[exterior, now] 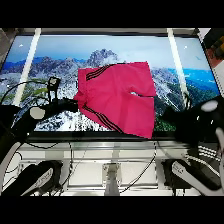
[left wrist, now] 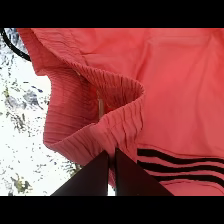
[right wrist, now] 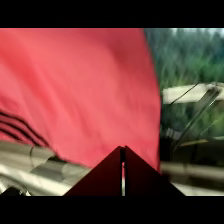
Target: Fold the clothes and pants, and hang the long-sleeved shirts on hangers.
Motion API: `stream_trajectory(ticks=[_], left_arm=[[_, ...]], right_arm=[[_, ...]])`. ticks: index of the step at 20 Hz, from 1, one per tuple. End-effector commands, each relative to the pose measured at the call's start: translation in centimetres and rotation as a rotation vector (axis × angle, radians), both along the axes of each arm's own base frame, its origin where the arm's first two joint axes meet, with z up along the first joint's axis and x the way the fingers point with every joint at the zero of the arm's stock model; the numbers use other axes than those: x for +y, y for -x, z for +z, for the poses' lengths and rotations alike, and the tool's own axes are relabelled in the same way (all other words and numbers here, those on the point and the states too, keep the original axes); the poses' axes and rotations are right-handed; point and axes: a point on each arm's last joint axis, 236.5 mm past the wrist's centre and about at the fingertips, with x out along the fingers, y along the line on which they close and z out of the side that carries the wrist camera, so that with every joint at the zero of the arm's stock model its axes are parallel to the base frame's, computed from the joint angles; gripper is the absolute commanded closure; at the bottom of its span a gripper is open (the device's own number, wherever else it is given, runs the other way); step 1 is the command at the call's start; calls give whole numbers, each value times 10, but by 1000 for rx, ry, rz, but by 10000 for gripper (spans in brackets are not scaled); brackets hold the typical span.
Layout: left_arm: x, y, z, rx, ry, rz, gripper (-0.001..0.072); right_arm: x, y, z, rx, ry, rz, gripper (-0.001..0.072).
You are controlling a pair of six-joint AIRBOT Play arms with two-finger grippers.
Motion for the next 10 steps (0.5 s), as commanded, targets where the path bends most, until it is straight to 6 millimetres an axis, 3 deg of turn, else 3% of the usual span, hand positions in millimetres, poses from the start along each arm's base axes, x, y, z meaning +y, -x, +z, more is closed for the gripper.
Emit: stream_trajectory(ticks=[1,2,3,7,10], left_arm=[[0,0,0,0,0,1,690],[0,0,0,1,0,1,690],[0,0,0,1,0,1,690],[0,0,0,1,0,0,689],[0,0,0,1,0,1,690]], right_arm=[[47,58,-22,55,-158,-106,632],[48,64,-28,72,-149,-110,375],[45,67,-33,88,-131,-113,228],[24,63,-49,109,-31,-179,225],[24,62,-48,124,-40,-195,226]])
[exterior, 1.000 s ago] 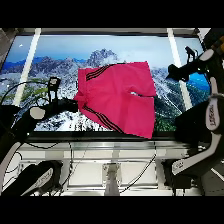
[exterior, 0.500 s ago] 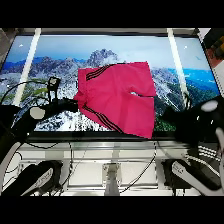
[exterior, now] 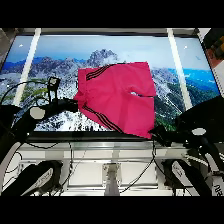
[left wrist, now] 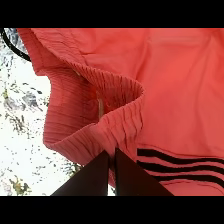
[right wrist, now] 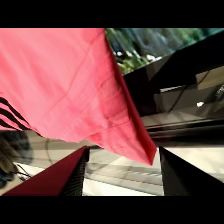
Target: Fold the clothes and pants, and hang the long-sleeved shirts on hangers.
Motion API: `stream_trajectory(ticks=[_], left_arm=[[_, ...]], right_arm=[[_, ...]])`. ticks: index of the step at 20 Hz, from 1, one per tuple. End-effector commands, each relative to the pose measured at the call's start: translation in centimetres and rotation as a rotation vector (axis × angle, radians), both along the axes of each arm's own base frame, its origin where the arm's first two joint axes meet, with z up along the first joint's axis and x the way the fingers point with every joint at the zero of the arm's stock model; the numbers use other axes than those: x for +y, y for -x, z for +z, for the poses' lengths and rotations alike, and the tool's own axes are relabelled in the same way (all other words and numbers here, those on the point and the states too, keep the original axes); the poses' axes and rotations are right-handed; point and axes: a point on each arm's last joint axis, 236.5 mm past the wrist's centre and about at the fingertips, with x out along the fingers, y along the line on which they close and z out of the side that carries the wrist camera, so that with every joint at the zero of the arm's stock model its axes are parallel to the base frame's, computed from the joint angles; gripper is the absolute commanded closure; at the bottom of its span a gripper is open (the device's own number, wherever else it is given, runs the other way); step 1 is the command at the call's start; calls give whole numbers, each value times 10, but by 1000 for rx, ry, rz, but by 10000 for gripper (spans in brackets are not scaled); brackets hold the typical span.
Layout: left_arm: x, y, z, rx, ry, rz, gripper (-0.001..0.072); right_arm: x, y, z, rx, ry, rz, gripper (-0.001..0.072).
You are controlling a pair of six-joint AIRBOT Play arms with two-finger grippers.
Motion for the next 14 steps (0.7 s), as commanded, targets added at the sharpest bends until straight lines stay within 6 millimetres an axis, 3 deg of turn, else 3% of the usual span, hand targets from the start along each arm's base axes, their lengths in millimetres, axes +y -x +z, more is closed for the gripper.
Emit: stream_trajectory(ticks=[1,8,10,12,14], left_arm=[[0,0,0,1,0,1,690],[0,0,0,0,-1,0,689],[0,0,0,0,-1,1,689],[0,0,0,1,-1,0,689],[1,0,0,-1,-4,-1,690]], right_arm=[[-2,4,-5,32,6,-23,226],[24,-3,-6,44,-93,-13,294],[24,-7,-6,36,-96,-24,436],[23,-11,-5,11,-92,-22,699],[26,-14,2,-8,-108,-15,706]])
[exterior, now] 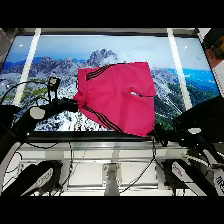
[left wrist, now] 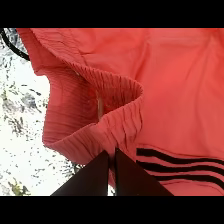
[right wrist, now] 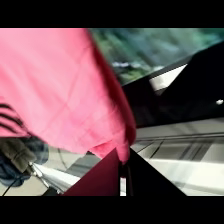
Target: Fold the clothes and pants, and hang the long-sleeved shirts on hangers.
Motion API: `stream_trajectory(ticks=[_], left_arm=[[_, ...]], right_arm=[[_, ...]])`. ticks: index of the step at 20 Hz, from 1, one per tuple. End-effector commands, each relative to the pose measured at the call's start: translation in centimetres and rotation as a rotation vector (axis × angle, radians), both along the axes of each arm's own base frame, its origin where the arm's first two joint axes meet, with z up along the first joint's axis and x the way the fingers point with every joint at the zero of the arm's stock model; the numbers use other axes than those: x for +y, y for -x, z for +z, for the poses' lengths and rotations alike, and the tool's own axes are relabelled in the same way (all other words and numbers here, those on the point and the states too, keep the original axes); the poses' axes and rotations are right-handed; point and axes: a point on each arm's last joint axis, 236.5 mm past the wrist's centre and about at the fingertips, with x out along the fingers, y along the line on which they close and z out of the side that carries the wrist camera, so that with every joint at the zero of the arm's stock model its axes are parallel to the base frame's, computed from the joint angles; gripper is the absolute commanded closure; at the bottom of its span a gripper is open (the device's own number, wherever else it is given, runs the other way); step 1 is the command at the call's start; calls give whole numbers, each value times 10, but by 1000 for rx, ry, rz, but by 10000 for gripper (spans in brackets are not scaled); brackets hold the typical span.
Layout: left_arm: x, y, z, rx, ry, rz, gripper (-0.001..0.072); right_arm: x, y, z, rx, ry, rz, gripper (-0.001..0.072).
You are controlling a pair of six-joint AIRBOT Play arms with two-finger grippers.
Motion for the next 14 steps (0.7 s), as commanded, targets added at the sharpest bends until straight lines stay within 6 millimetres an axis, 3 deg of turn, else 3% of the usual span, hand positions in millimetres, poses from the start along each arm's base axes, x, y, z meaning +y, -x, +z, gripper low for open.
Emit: stream_trajectory(ticks=[1,5,8,11,14], left_arm=[[0,2,0,3,-5,-8,691],[-7,35,10,63,-2,-87,694],[10,72,5,165,-42,-33,695],[6,108,8,229,-15,-50,694],[-2,116,19,249,51,-11,694]], right_arm=[[4,-12,15,-54,-28,9,706],[5,-26,71,-184,-20,79,707],[1,-9,103,-197,44,124,707],[11,11,131,-198,24,132,707],[13,-22,175,-342,-7,47,708]])
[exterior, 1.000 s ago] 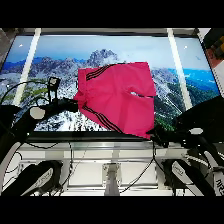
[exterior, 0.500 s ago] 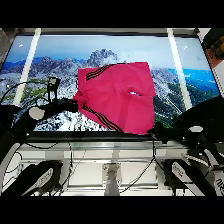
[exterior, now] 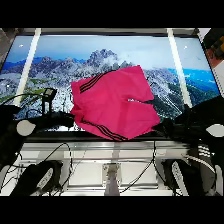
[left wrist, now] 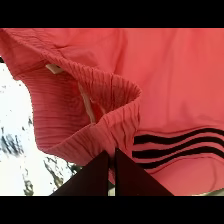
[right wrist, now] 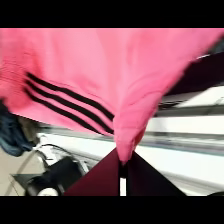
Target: Fold the clothes and pants, and hang the long-sleeved shirts on hangers.
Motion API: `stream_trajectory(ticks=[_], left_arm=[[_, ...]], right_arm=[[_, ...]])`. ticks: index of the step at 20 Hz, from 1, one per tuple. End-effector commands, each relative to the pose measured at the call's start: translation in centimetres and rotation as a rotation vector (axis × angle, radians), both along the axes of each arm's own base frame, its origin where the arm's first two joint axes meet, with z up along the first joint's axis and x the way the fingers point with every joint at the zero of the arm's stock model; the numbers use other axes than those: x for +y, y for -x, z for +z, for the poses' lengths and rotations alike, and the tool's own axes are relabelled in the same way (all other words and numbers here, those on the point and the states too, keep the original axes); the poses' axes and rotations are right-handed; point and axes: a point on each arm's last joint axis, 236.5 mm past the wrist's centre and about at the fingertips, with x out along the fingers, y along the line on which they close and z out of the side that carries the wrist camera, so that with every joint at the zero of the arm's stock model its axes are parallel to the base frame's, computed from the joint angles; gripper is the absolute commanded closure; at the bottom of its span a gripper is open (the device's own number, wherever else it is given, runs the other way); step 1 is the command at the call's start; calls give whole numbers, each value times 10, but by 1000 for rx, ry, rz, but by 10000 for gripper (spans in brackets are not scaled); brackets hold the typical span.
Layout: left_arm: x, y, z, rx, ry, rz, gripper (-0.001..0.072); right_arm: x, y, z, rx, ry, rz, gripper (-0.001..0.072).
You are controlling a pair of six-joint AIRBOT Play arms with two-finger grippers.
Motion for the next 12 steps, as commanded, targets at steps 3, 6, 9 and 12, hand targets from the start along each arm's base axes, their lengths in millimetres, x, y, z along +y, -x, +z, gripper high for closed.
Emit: stream_trajectory(ticks=[3,6,9,12], left_arm=[[-6,-1,26,1,88,85,694],[-2,-46,57,-124,112,151,694],[14,-92,51,-121,212,349,695],[39,-140,48,-140,402,592,695]], right_arm=[[-18,-71,75,-213,-6,-126,707],[-54,-147,94,-293,35,-221,706],[-64,-216,93,-296,0,-245,706],[-44,-276,77,-311,12,-229,706]])
